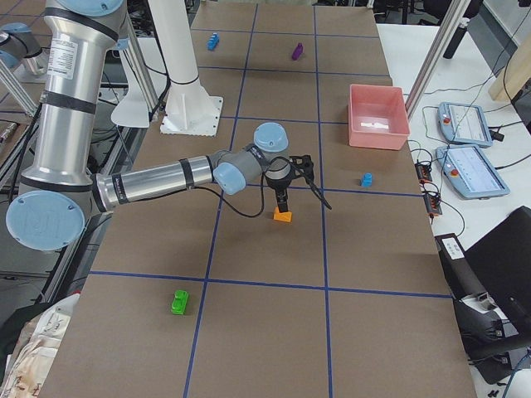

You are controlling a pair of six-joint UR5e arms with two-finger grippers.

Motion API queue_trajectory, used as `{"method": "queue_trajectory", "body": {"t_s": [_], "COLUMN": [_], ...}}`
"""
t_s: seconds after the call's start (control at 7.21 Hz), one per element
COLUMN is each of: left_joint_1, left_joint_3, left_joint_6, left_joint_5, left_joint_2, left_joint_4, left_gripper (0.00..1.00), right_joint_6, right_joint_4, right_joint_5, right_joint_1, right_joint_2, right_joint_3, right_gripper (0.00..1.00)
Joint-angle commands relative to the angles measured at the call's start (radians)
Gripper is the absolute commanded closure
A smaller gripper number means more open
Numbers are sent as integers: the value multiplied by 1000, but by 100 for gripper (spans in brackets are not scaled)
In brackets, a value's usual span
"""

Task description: Put all blocks into box

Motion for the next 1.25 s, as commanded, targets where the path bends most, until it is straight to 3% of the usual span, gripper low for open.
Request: {"method": "queue_trajectory", "body": {"t_s": [0.0, 0.28, 0.69, 0.83, 1.11], "left_joint_1": [1, 1, -1, -1, -1], "left_joint_3": [0, 0, 0, 2, 0], "left_joint_6": [0, 0, 0, 0, 2], "left_joint_5": [-1, -1, -1, -1, -1], "left_joint_2": [2, 2, 3, 5, 6], "left_joint_4": [0, -3, -9, -9, -9], "left_gripper": [0, 0, 0, 0, 0], "right_joint_6": [185, 265, 267, 266, 258], "right_joint_4": [110, 195, 204, 204, 204], "right_joint_5": [-203, -280, -339, -363, -363], "right_joint_1": [-163, -260, -325, -339, -342], "right_joint_2": [3, 15, 21, 58, 69], "right_joint_3": [-68, -125, -157, -187, -203], "right_gripper": [1, 1, 2, 31, 77]}}
